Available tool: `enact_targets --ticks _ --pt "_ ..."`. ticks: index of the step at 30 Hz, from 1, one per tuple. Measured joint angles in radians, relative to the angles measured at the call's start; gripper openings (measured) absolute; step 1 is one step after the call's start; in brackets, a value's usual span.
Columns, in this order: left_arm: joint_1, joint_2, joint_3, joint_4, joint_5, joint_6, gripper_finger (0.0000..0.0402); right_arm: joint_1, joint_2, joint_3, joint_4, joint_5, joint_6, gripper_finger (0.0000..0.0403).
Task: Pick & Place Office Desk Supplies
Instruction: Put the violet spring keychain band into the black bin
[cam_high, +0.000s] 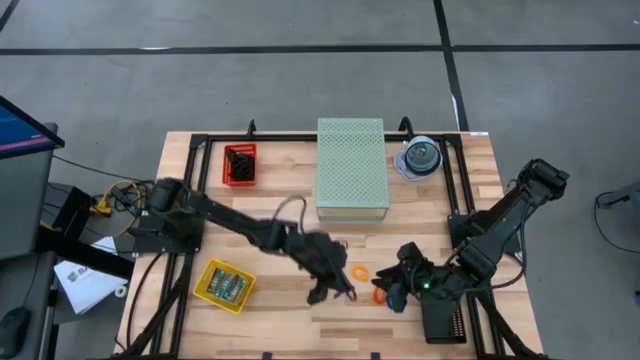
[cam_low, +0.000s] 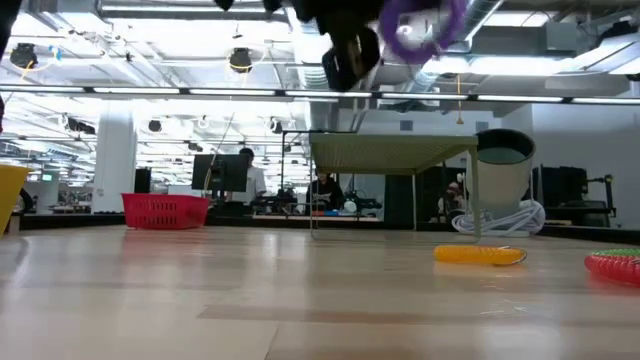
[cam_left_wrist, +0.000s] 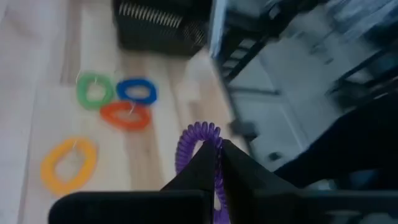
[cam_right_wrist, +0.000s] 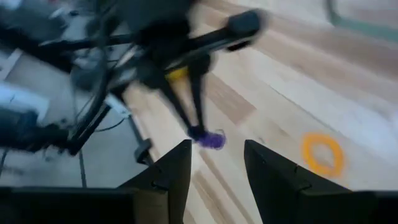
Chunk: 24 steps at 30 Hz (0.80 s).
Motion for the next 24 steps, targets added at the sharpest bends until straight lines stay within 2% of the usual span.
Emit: enact_targets --ticks 5,7,11,15,19,24 --pt "0.086 -0.089 0.001 0.081 0.257 -0.091 0.0003 -0.003 0.0 0.0 0.172 0.002 -0.312 0.0146" --pt "0.097 -0.098 0.0 0.099 0.288 -0.108 0.0003 -0.003 -0.001 0.0 0.234 0.003 -0.413 0.0146" --pt "0.1 -0.101 0.0 0.16 0.313 -0.15 0.0004 -0.015 -0.001 0.0 0.267 0.037 -0.52 0.0146" --pt "0.091 -0.099 -0.001 0.164 0.291 -0.17 0.0003 -0.026 -0.001 0.0 0.289 0.073 -0.605 0.0146" --pt "0.091 -0.099 -0.001 0.171 0.274 -0.172 0.0003 -0.037 0.002 0.0 0.287 0.028 -0.646 0.0154" --pt "0.097 -0.099 -0.001 0.169 0.249 -0.171 0.0005 -0.038 0.002 0.0 0.301 -0.02 -0.657 0.0186"
